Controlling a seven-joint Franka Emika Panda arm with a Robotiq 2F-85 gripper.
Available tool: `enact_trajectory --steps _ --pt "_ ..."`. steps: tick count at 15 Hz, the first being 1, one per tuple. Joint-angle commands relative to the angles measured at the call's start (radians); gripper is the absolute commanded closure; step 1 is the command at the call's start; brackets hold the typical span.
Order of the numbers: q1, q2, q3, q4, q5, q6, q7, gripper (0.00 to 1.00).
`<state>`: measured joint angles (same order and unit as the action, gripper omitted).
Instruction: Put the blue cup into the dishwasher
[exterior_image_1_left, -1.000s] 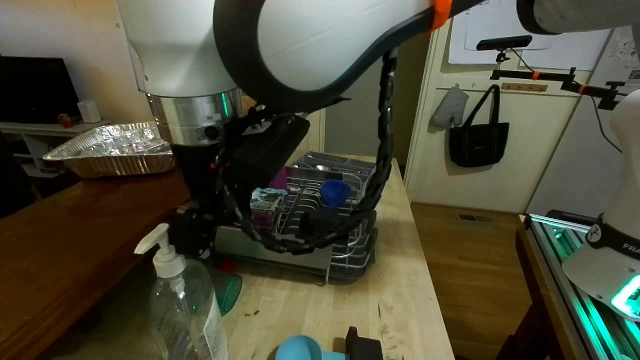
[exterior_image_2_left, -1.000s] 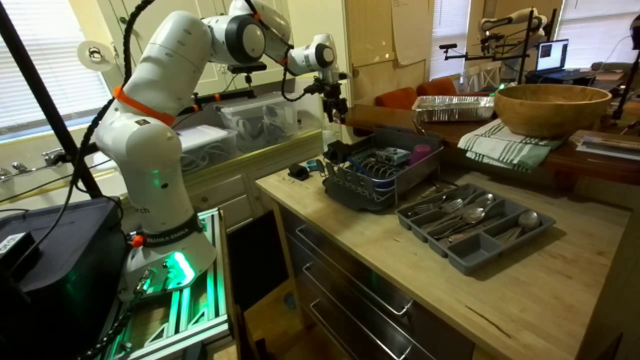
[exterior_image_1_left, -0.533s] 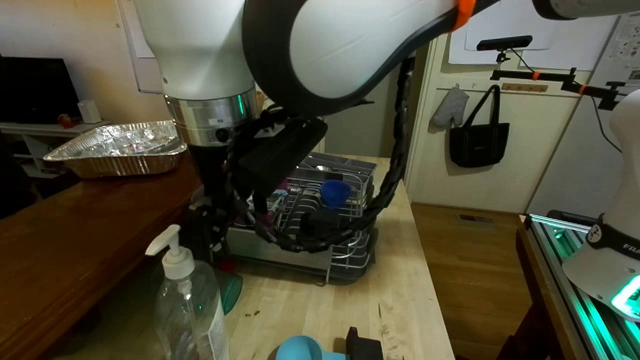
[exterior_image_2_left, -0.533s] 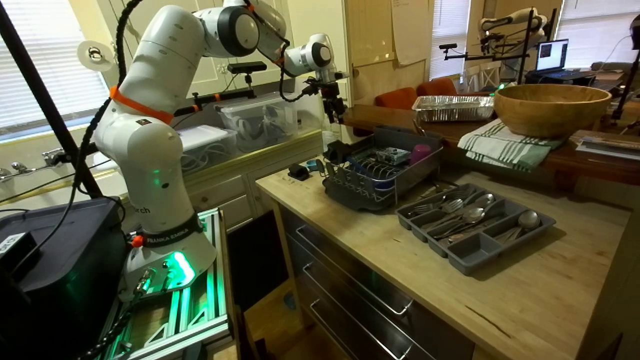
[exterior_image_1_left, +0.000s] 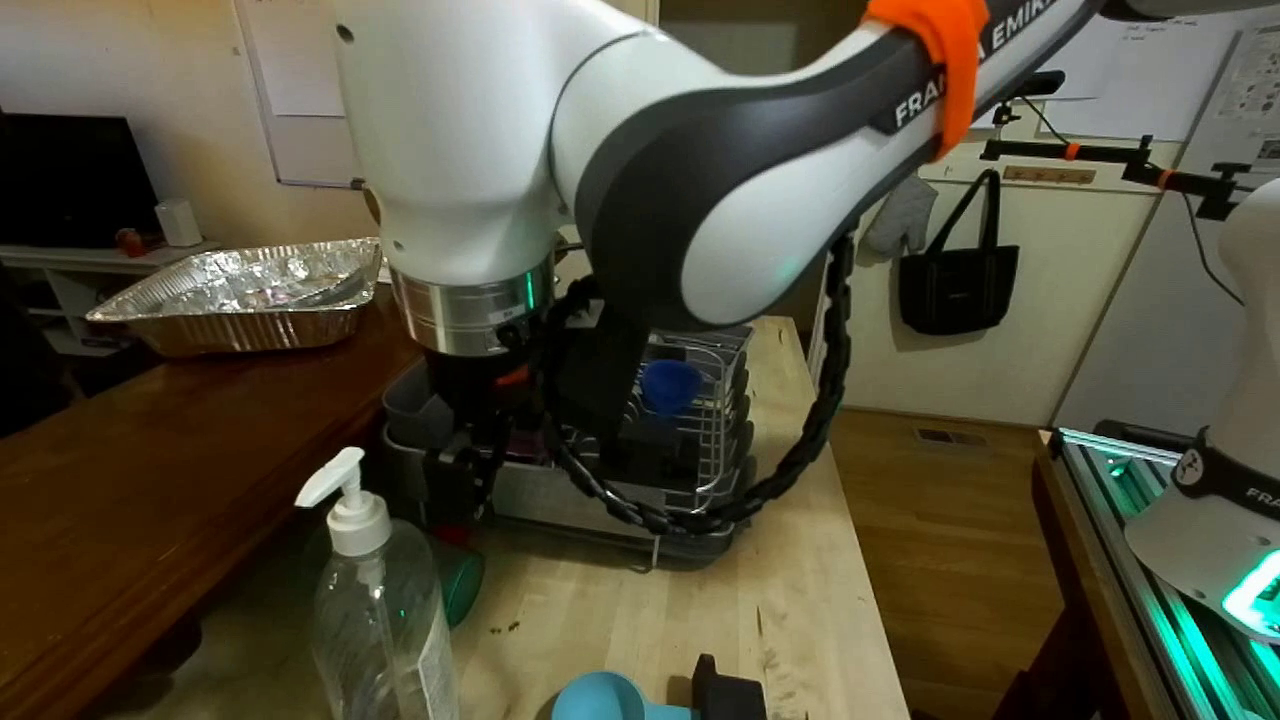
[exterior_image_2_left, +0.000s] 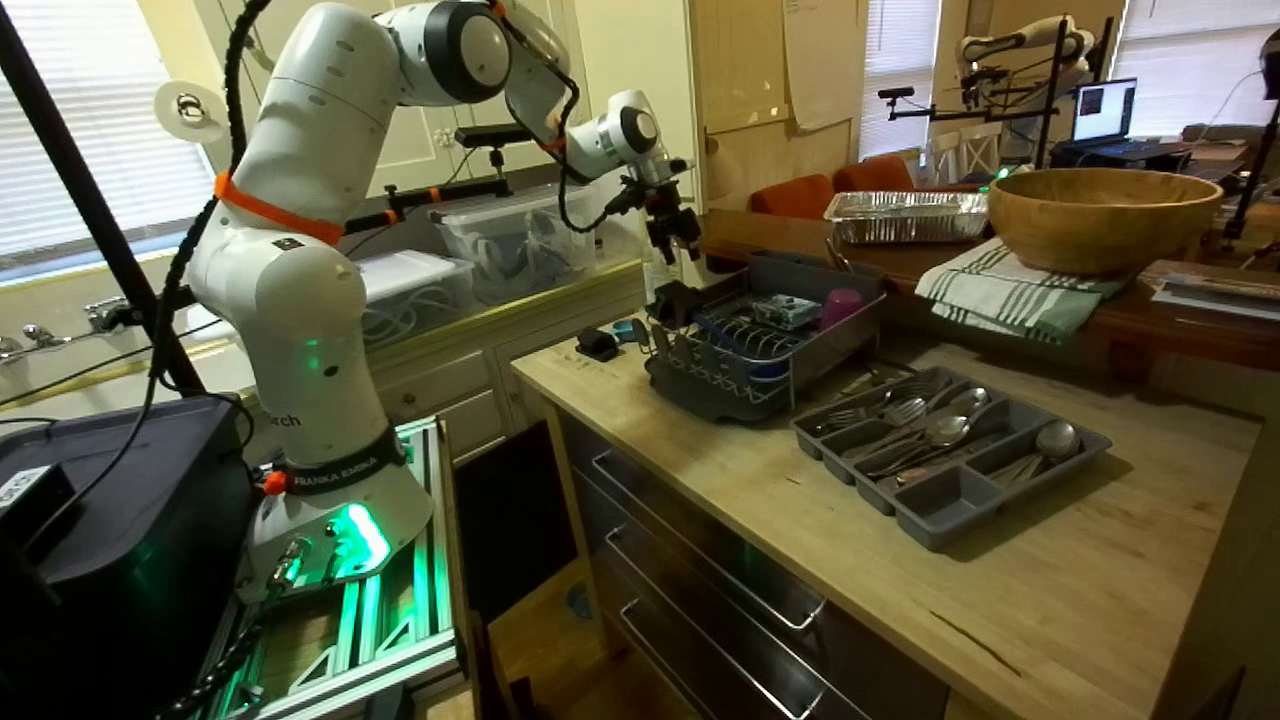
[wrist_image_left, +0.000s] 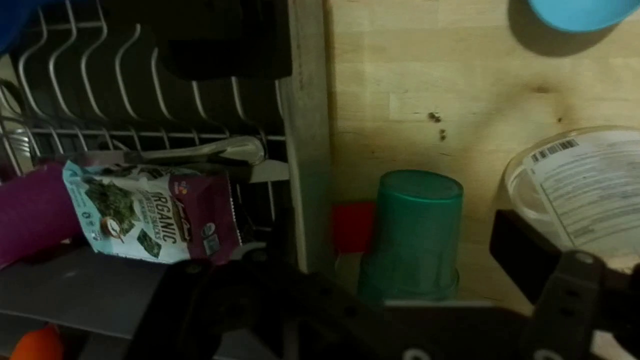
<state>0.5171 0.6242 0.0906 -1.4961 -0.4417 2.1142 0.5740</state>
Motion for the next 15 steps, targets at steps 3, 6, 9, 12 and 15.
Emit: enact_trajectory --steps 3,6,9,12,15 --pt "0.016 0.014 -0.035 -0.089 -0.14 0.188 -0.136 0.0" --pt "0.021 0.054 -0.035 -0.029 -0.119 0.162 -0.148 0.0" --pt "0.024 0.081 -0.031 0.019 -0.082 0.144 -0.128 0.0" --pt "0.026 0.113 -0.031 0.073 -0.04 0.113 -0.122 0.0" --pt "0.007 0.139 -0.02 0.095 0.011 0.095 -0.165 0.0"
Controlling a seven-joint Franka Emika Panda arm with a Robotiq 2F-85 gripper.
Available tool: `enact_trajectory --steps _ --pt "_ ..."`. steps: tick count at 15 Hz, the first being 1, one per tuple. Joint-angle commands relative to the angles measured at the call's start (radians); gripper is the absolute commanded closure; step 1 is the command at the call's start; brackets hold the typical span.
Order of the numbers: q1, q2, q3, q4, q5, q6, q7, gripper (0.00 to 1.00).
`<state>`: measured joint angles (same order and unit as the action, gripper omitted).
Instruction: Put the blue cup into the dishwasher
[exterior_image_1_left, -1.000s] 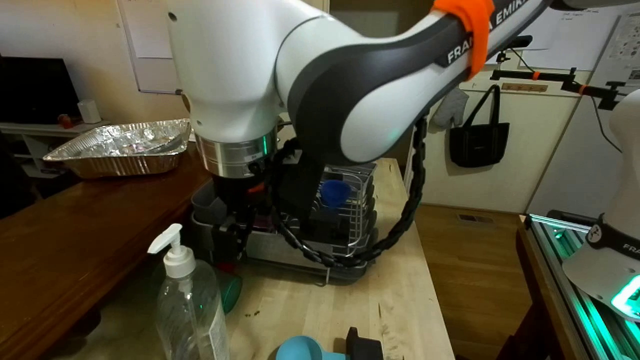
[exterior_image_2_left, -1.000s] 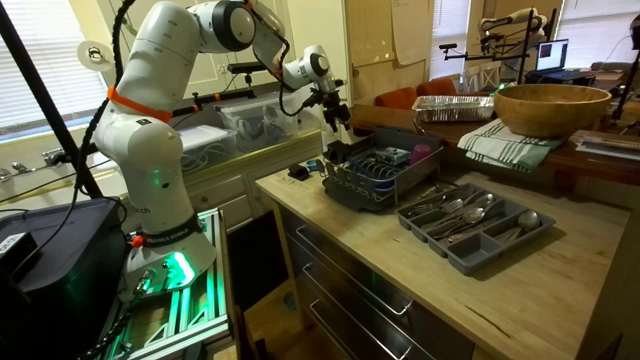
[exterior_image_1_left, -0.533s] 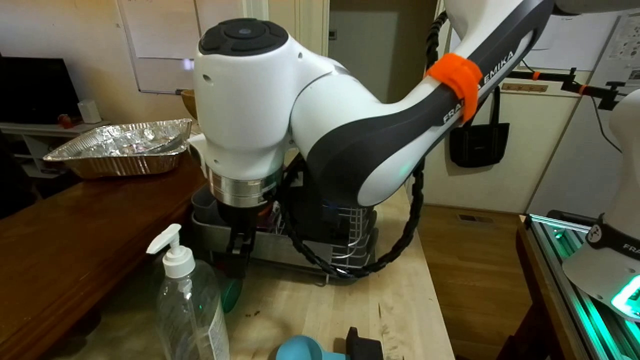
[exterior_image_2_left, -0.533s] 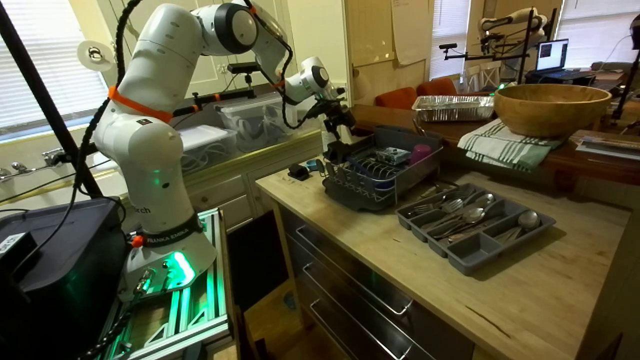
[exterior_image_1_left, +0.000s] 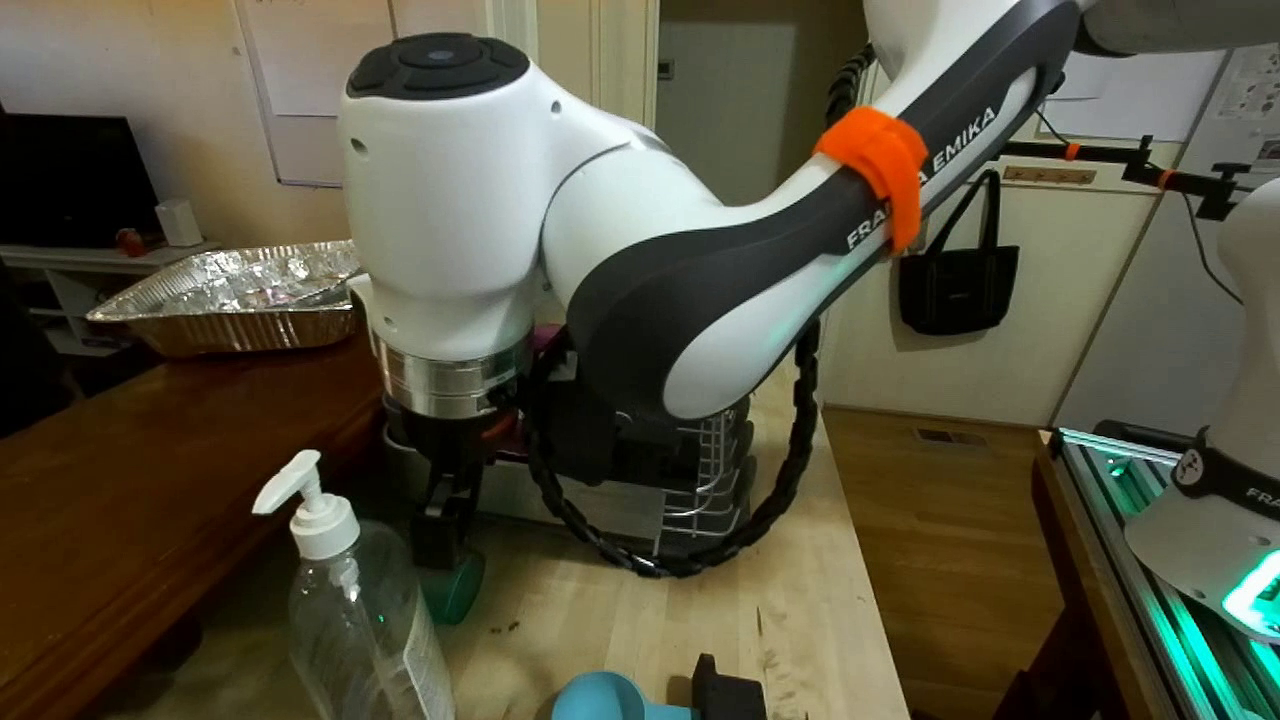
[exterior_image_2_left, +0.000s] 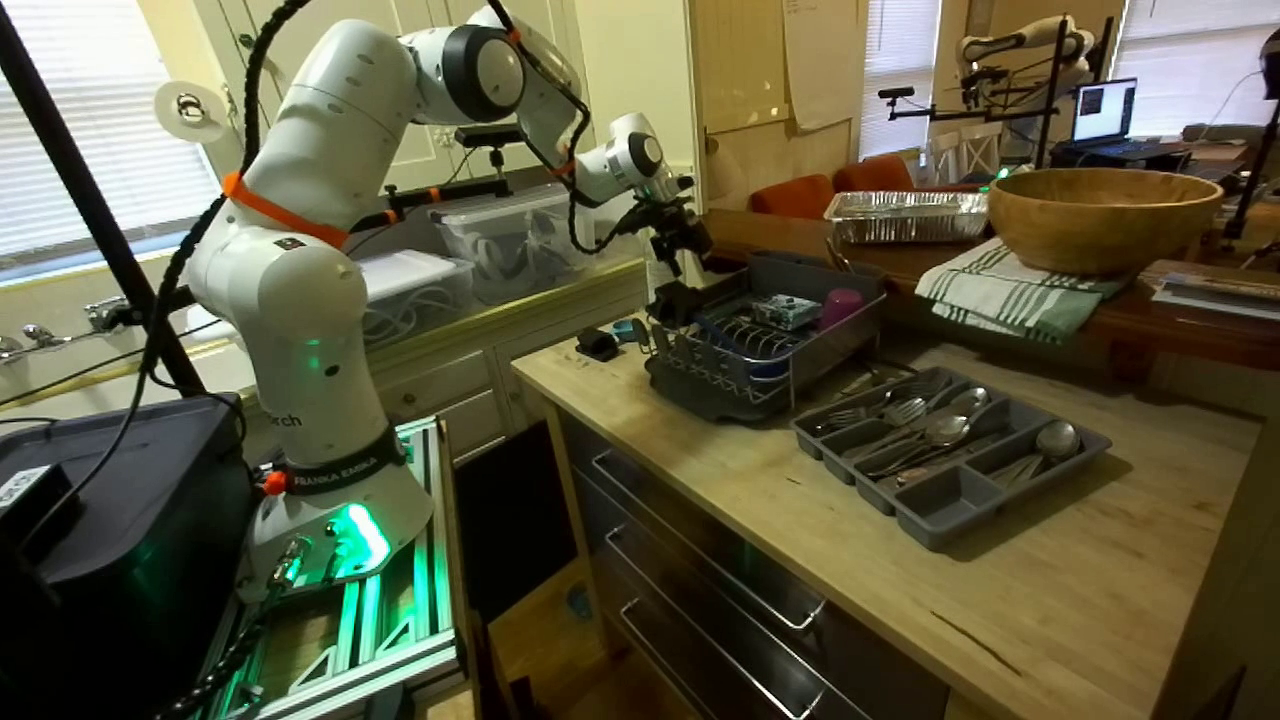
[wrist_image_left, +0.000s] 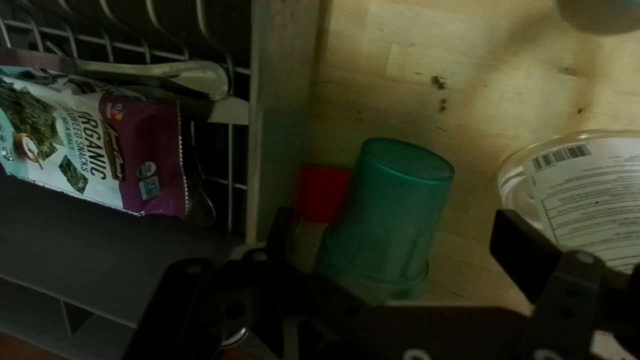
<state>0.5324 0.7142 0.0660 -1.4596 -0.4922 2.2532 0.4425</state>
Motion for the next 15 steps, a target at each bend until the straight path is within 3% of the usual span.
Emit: enact_trajectory --steps 1,2,15 --pt "-0.018 0.058 0.012 0.071 0.08 -0.054 -0.069 0.0" --pt "0.007 0.022 -0.012 0.024 0.049 -0.017 -0.026 0.0" --pt "-0.001 0.044 -0.01 0.049 0.071 -0.023 -0.056 0.0"
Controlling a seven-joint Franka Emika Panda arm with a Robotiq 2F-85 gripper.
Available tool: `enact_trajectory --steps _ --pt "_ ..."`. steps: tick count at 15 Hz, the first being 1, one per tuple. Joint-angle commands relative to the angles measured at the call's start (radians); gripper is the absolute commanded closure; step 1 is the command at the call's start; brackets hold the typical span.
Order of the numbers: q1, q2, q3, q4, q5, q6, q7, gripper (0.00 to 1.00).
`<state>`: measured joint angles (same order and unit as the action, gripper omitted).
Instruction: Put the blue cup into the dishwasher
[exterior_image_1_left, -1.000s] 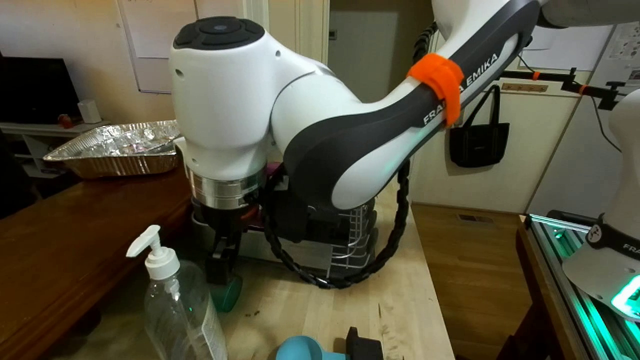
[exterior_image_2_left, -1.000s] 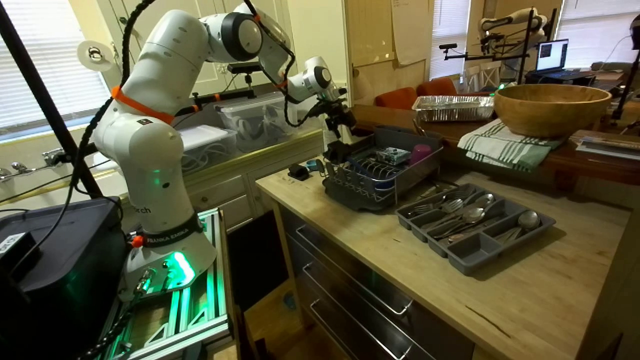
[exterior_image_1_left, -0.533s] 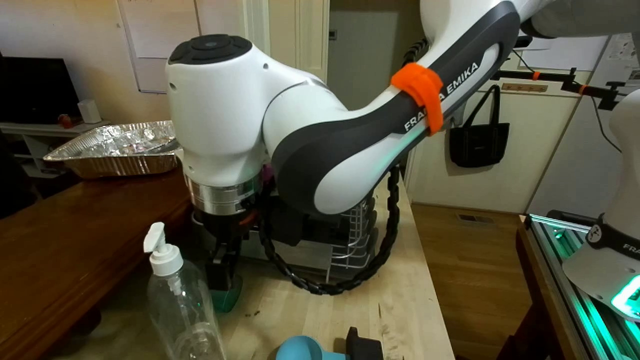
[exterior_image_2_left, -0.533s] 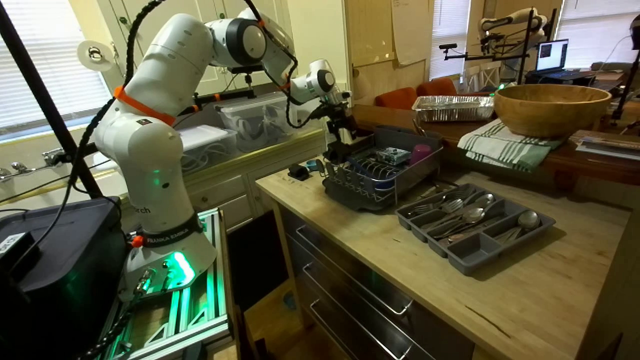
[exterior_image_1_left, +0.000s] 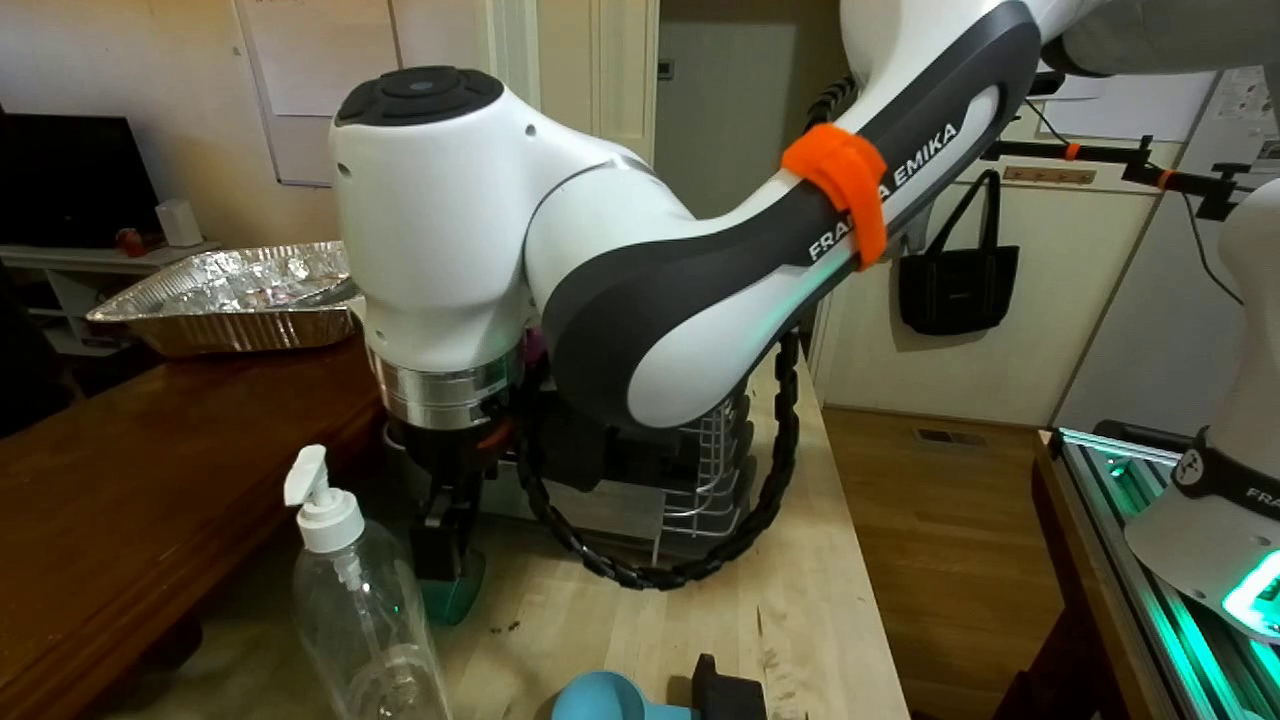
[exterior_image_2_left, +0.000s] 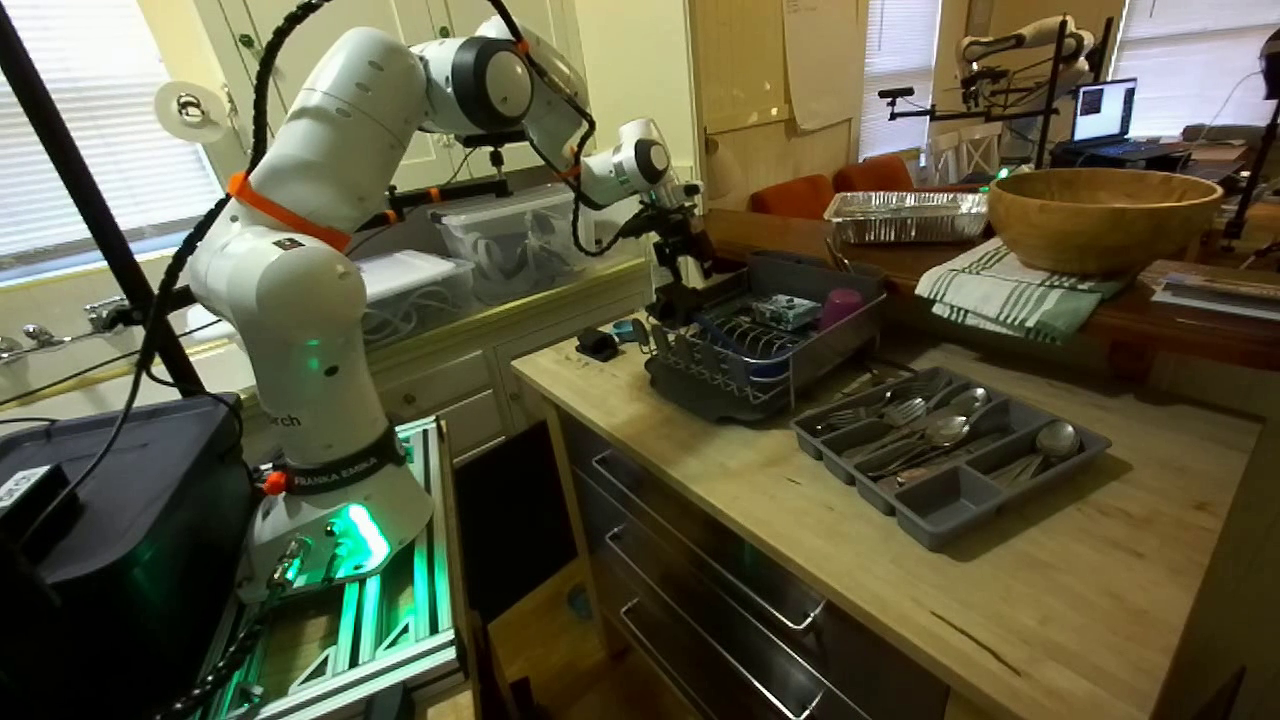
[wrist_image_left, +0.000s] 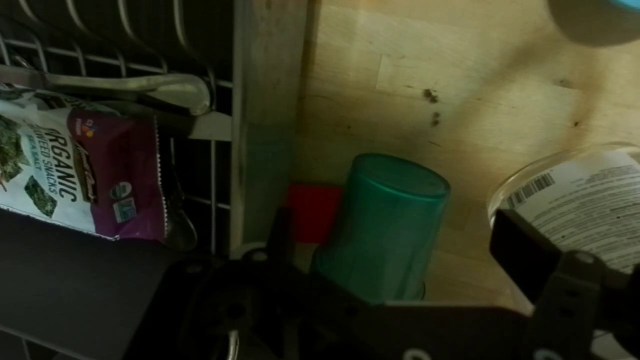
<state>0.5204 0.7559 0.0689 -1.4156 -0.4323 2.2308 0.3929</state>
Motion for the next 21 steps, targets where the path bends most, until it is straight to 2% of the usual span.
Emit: enact_trajectory --steps 1,10,14,21 --pt "0.011 0.002 -0.013 0.005 0.012 -0.001 -0.006 0.0" --pt "0.014 0.019 -0.041 0.01 0.003 0.031 0.029 0.0" --pt "-0.001 0.047 -0.037 0.015 0.025 0.099 0.035 0.0" --pt "0.016 0.1 -0.057 0.028 0.069 0.171 0.091 0.0"
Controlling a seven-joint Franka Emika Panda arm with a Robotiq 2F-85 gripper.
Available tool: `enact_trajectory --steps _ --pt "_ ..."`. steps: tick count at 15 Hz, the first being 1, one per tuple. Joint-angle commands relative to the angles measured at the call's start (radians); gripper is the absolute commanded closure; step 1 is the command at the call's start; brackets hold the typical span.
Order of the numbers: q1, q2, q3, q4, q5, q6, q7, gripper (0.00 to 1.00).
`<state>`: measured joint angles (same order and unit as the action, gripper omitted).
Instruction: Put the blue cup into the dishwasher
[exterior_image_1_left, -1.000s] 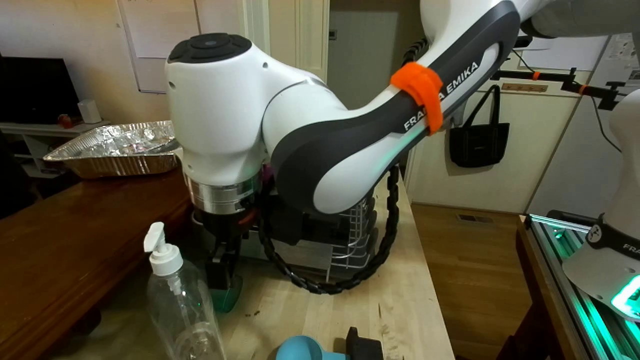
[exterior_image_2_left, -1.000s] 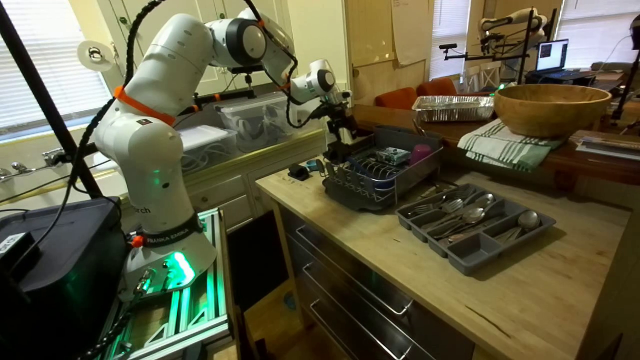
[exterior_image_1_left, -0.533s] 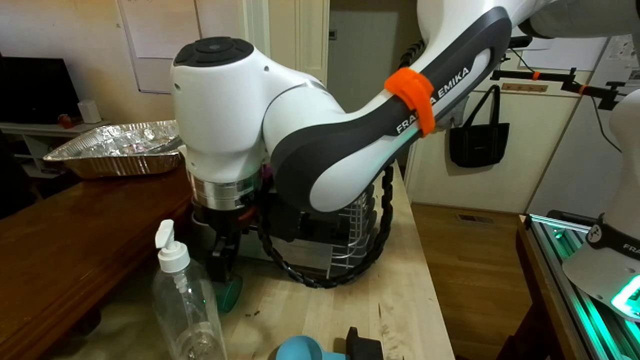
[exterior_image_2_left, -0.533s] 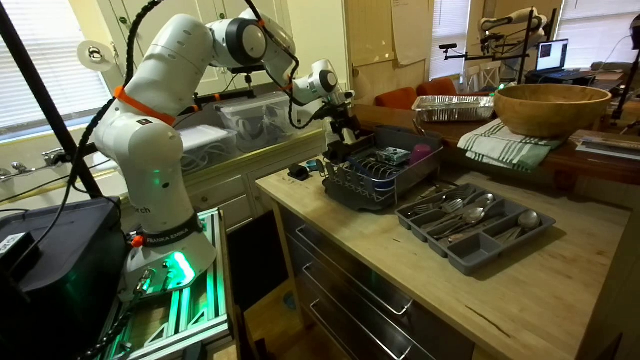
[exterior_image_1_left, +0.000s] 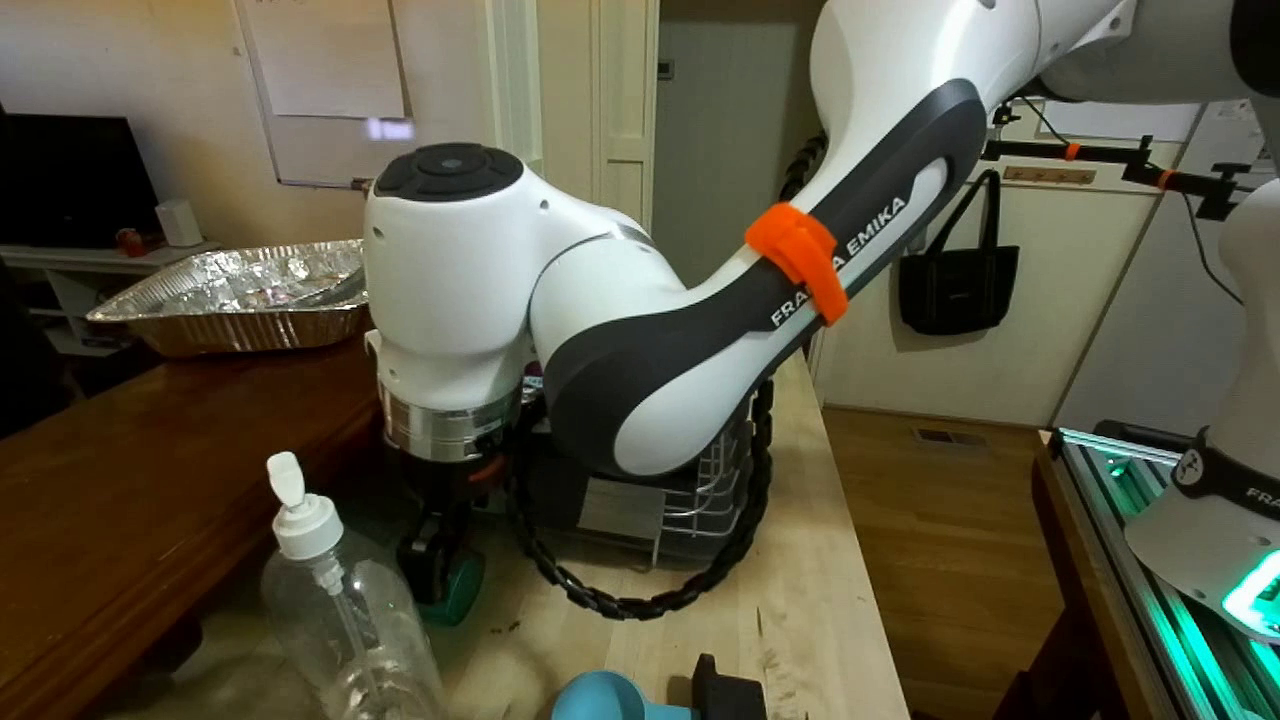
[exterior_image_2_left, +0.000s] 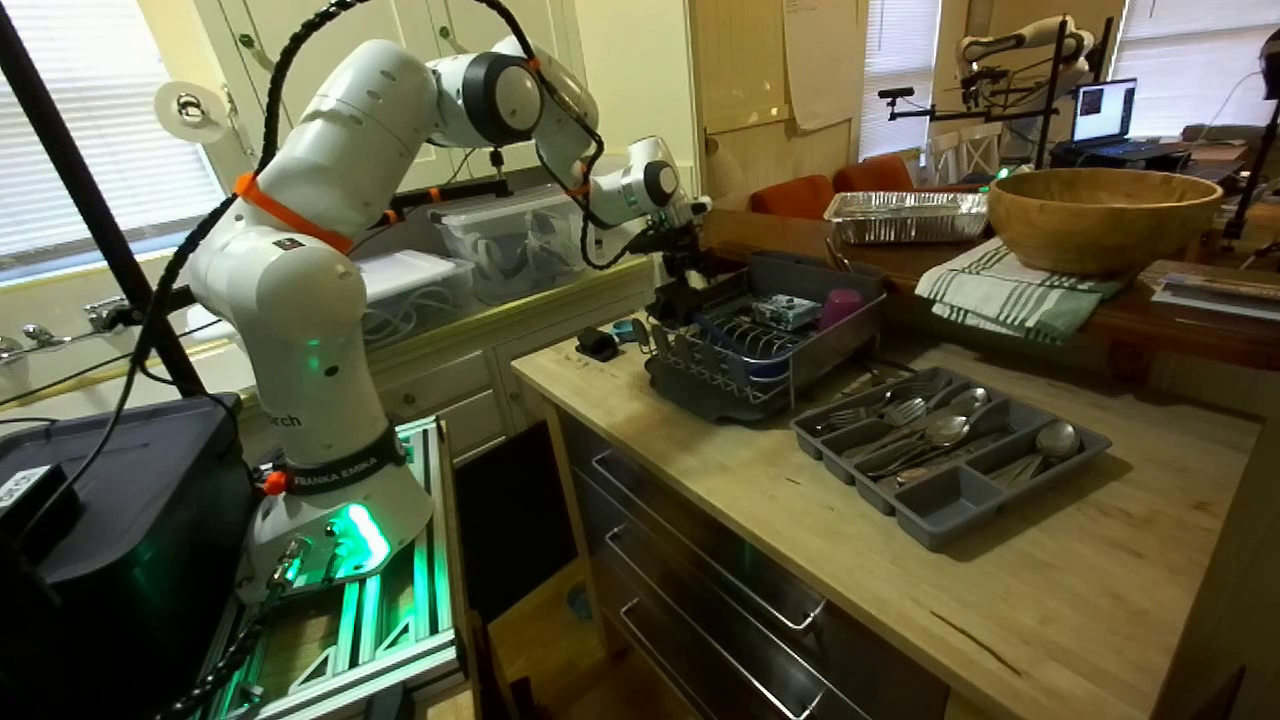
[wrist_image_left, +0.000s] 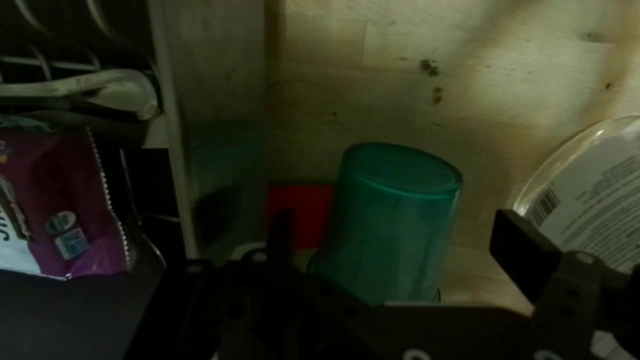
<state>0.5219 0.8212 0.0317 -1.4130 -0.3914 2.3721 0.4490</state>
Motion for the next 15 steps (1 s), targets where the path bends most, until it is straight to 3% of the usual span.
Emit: enact_trajectory --steps 1,9,15 --pt "0.017 0.041 -0.025 0.029 0.031 0.028 0.047 0.0" --pt "0.043 0.092 -0.06 0.09 0.03 0.026 0.126 0.0" --pt "0.034 0.141 -0.05 0.139 0.058 0.011 0.106 0.0"
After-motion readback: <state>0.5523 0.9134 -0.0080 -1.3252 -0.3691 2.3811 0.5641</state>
